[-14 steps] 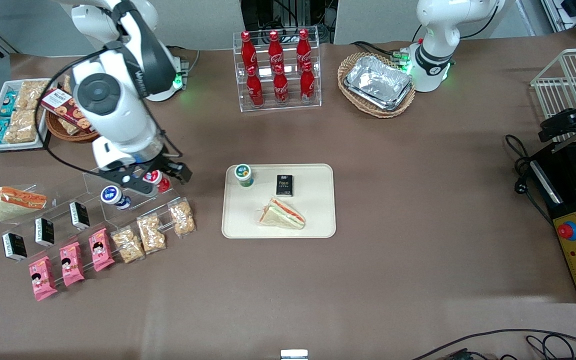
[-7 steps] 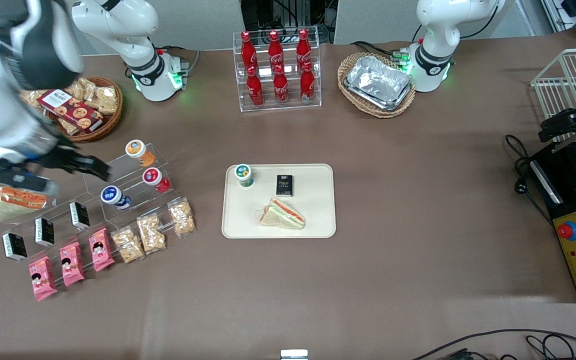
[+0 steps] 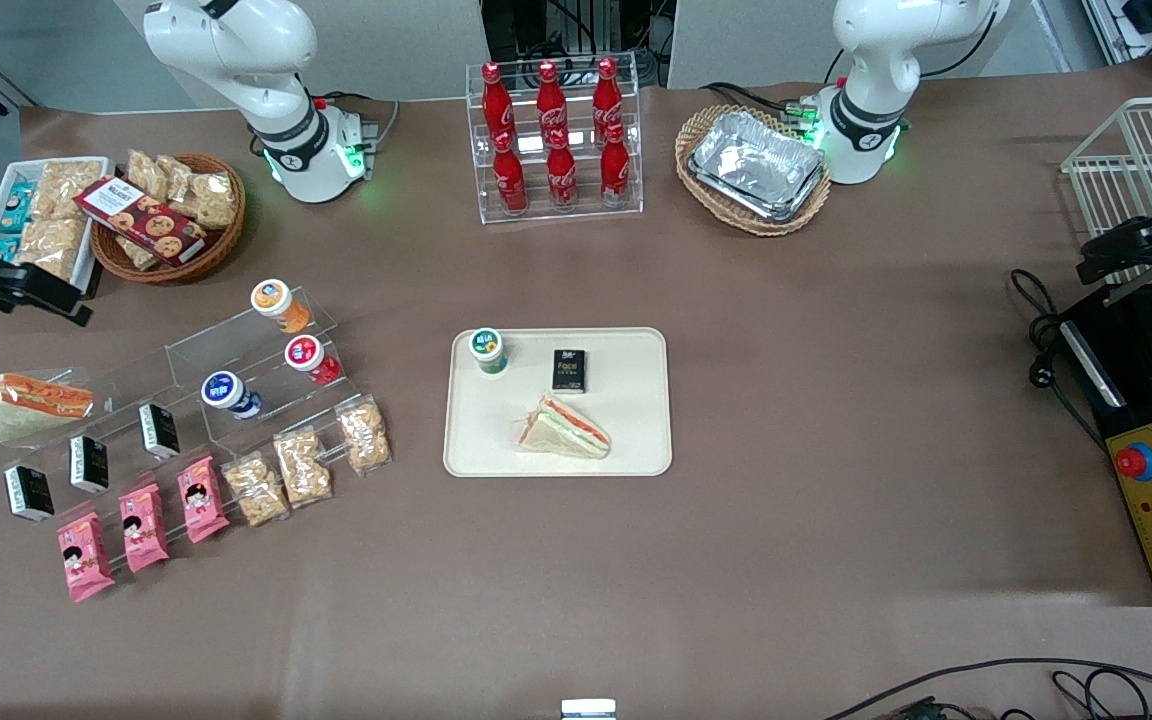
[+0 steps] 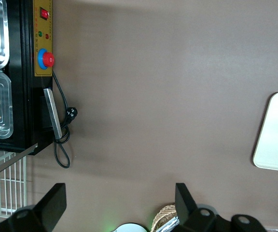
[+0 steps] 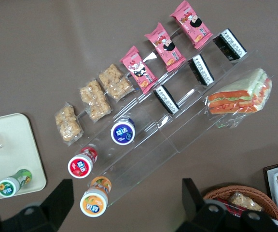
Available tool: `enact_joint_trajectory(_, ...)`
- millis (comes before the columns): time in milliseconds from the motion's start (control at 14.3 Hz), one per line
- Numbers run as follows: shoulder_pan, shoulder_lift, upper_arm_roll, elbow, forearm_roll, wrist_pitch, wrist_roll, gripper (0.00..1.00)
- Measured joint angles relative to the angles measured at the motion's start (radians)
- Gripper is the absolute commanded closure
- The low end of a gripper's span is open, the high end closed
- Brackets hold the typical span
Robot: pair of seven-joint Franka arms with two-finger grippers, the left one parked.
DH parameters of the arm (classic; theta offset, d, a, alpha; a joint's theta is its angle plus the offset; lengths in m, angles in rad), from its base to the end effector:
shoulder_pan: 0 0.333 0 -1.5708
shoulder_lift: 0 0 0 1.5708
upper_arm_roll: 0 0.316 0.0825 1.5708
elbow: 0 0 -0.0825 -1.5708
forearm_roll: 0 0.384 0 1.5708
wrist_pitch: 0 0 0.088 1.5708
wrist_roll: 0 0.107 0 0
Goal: Place green gum on tray
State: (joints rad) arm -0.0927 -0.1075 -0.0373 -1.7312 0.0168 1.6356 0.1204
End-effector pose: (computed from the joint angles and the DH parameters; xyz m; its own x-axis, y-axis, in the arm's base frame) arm 0.5209 -0.0674 0.6121 0.9685 -0.2487 0.0092 -0.2484 -0.9684 -0.0221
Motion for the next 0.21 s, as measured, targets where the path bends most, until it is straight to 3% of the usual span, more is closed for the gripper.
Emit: enact_joint_trajectory(210, 0.001, 0.035, -0.016, 0.014, 0.000, -0.001, -0.002, 0.00)
